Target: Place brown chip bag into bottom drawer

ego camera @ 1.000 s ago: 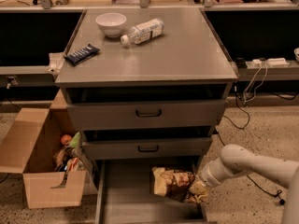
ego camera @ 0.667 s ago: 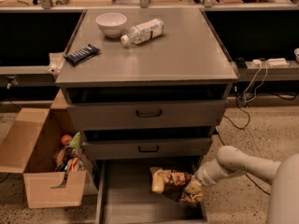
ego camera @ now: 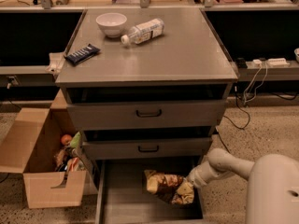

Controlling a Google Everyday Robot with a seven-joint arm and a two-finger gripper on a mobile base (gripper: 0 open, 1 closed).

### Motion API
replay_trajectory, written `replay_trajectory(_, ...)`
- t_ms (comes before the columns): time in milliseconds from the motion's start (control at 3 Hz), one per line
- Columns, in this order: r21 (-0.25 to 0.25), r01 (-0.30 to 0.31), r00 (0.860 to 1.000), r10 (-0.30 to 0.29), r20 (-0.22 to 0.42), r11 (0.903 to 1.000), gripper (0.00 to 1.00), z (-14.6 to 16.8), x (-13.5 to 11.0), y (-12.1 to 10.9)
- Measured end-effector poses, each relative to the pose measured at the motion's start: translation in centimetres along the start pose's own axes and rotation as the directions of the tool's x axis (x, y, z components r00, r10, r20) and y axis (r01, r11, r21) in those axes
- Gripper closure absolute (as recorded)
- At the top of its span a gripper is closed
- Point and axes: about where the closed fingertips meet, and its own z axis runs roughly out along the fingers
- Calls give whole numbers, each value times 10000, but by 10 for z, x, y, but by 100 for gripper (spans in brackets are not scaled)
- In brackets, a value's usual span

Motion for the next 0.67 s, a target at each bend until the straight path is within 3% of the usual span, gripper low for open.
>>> replay_trajectory(667, -479, -223, 9997, 219, -87, 9986, 100, 36, 0, -8)
